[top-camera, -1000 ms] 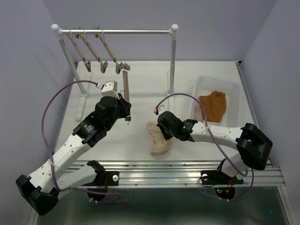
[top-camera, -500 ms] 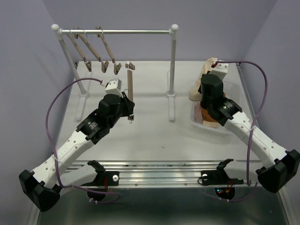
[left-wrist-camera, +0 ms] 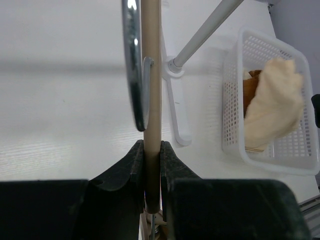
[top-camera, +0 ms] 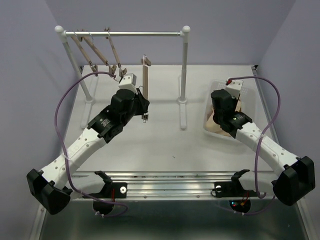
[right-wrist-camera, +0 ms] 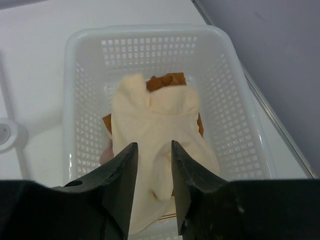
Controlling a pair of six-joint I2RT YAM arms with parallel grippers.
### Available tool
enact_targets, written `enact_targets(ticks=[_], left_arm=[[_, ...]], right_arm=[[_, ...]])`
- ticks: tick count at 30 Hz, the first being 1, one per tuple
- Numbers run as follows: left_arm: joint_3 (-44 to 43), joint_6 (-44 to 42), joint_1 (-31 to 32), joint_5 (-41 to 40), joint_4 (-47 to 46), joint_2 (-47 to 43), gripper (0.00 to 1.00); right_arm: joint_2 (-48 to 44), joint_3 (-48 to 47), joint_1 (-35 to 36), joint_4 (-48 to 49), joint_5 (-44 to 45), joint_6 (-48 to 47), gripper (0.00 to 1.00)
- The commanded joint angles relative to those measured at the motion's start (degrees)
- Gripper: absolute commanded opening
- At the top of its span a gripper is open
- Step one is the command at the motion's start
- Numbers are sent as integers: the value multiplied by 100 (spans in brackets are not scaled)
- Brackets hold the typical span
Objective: Remove the underwear clipped to the hanger
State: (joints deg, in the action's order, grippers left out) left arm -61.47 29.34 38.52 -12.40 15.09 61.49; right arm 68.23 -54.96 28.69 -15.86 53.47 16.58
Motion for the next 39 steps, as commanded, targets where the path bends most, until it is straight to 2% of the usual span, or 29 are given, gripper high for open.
enact_targets(ticks=[1,3,4,5,14,28,30,39], left_arm=[[-585,-209,-3,63,-279,160,0],[-743,-245,-3,63,-261,222,0],[-796,-262,-3,54,-218,249,0],[-857,-280,-3,-16,-191,319,0],[-2315,-271,-11,-737,485,1197,0],[-5523,-403,-327,-1651,2075,3482,0],[-5839,-490,-372,-1704,2156,3702,0],[-6289,-1035,-820,-1520,2182,3888,0]], right_arm=[[-99,20,-135,118,708,328,45],[-143,38,-135,100,743,328,63],[-160,29,-135,100,700,302,90],[-178,12,-135,92,691,328,100],[-749,-111,-135,179,-407,381,100],[-934,-103,-135,223,-689,302,100],[-934,-94,-135,223,-698,293,100],[-811,-111,-135,276,-672,284,100]])
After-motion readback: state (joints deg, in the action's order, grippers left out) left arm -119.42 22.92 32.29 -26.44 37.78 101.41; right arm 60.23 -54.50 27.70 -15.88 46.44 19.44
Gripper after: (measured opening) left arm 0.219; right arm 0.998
